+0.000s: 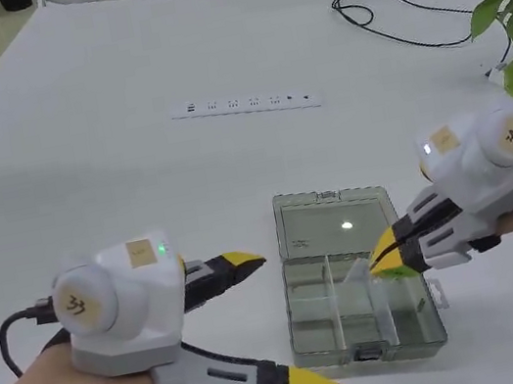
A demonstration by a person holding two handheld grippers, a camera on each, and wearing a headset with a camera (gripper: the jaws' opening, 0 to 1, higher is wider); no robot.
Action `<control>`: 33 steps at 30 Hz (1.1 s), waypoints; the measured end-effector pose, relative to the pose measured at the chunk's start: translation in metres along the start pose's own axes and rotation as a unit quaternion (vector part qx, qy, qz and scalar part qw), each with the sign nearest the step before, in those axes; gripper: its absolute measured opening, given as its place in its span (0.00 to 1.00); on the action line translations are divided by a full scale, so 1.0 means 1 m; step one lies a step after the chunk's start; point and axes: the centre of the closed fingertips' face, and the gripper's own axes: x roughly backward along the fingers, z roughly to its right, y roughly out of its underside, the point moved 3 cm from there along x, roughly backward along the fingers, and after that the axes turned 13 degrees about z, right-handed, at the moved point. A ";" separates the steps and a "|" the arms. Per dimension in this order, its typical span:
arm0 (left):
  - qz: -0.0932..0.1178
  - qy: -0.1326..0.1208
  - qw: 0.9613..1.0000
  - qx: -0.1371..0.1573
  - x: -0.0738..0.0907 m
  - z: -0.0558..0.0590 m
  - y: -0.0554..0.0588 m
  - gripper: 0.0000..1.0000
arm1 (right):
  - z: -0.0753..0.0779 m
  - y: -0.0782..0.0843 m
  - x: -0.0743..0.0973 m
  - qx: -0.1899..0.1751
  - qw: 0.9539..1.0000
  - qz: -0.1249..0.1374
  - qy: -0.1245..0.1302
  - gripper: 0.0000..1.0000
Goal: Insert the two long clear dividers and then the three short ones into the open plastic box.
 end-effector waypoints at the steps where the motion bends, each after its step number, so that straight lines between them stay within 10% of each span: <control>1: 0.000 0.000 1.000 0.000 0.000 0.000 0.000 0.95 | -0.002 0.000 -0.001 0.002 1.000 -0.001 -0.001 0.02; 33: -0.010 -0.005 1.000 0.008 0.004 -0.005 0.010 0.98 | -0.005 0.002 -0.017 0.040 0.999 -0.022 -0.015 0.03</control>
